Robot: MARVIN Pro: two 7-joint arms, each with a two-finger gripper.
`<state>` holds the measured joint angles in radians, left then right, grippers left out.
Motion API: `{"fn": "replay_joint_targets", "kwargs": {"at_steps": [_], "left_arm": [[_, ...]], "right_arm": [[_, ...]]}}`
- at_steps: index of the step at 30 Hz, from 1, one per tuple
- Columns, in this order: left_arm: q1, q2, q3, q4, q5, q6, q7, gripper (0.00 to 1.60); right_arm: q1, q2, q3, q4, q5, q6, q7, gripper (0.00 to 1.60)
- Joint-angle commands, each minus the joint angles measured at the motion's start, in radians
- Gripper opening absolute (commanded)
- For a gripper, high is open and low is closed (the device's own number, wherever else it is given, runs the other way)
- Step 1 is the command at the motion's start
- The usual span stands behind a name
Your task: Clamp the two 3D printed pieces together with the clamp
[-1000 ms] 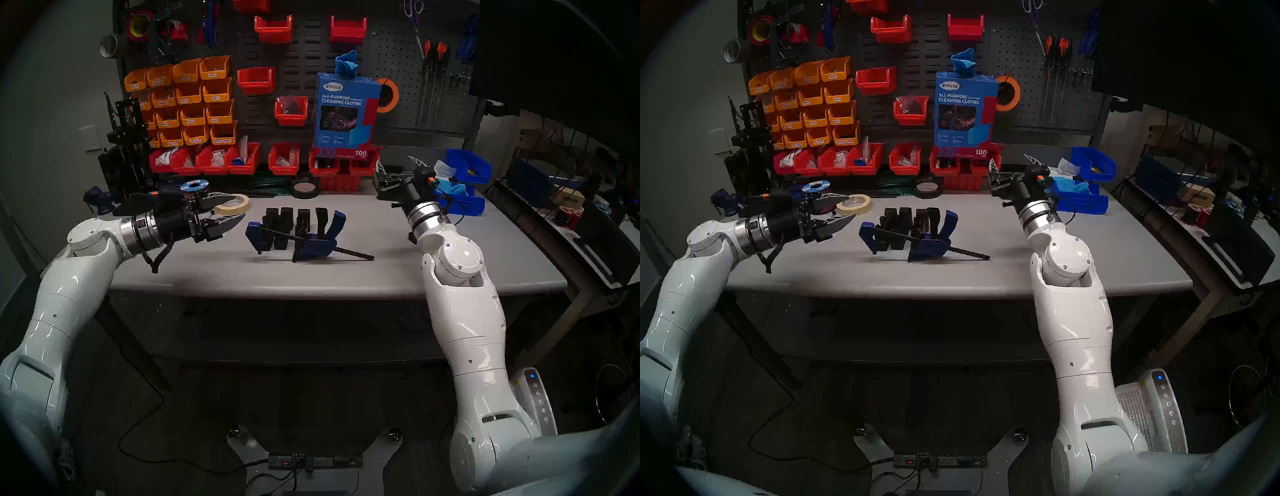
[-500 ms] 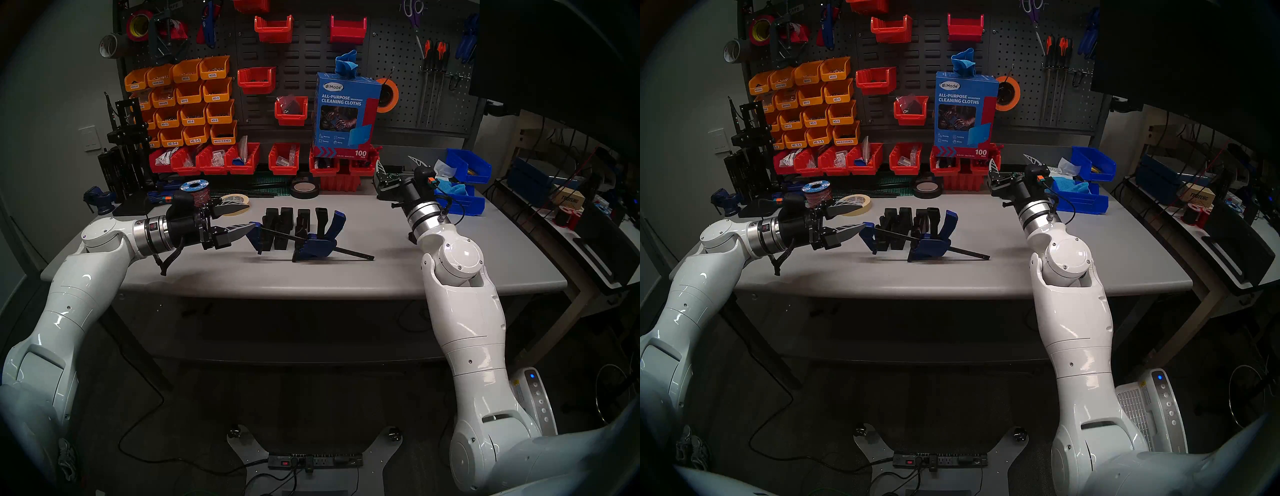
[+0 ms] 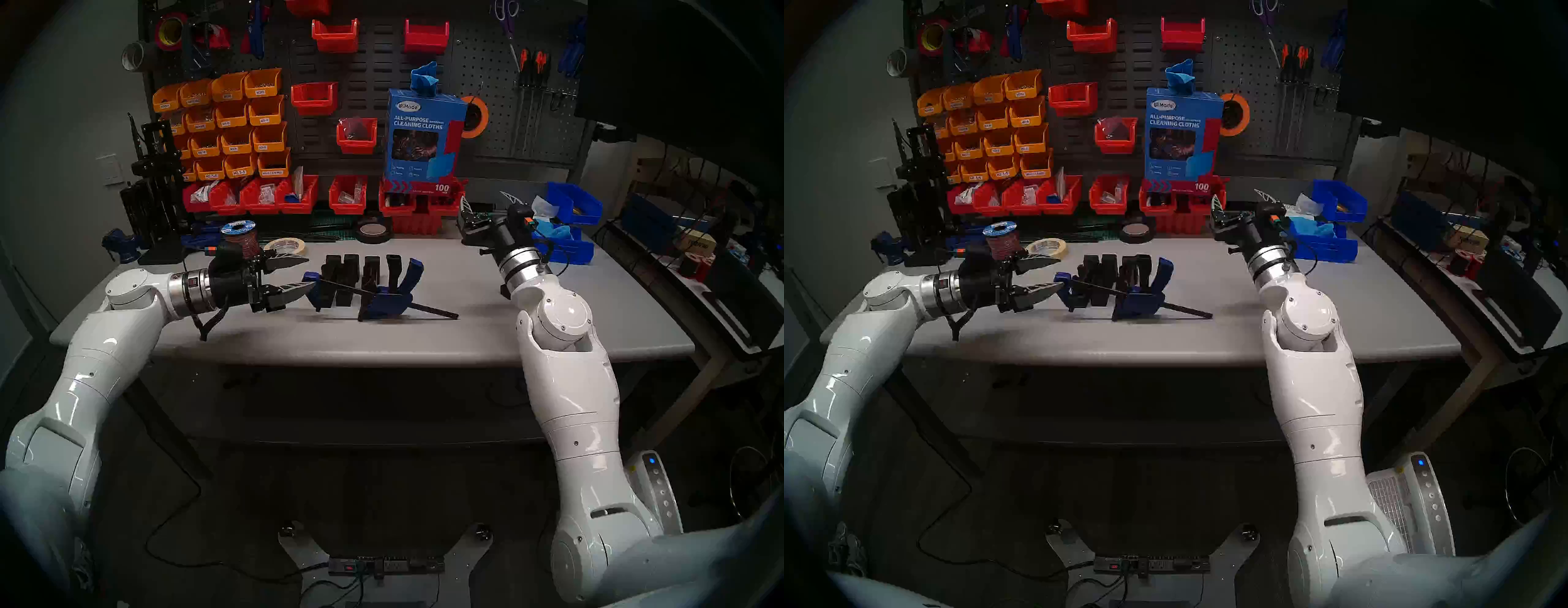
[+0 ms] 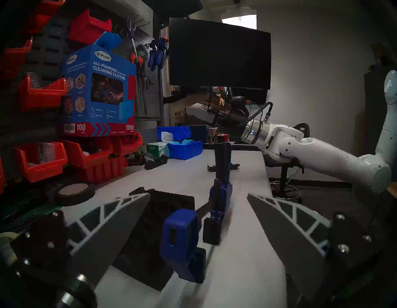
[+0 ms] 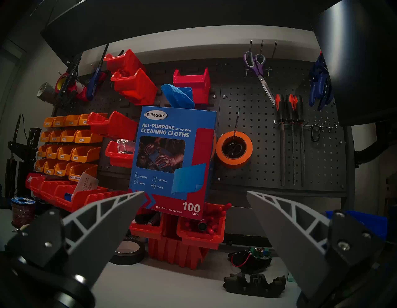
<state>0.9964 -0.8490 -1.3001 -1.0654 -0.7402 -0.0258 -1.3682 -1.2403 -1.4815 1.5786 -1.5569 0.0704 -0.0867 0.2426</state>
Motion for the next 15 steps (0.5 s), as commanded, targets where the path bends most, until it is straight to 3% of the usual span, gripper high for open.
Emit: {"fn": "replay_joint_targets", "kwargs": {"at_steps": [1,15], "left_arm": [[-0.047,-0.005,-0.004,0.006,0.004,-0.010,-0.008,1.60],[-0.066,-0.027,0.014,0.056,0.031,-0.023,-0.030,1.60]], "right_arm": [[0.027,0.000,-0.001,-0.035,0.001,-0.006,0.002,1.60],[0.027,0.000,-0.001,-0.035,0.001,-0.006,0.002,1.60]]}}
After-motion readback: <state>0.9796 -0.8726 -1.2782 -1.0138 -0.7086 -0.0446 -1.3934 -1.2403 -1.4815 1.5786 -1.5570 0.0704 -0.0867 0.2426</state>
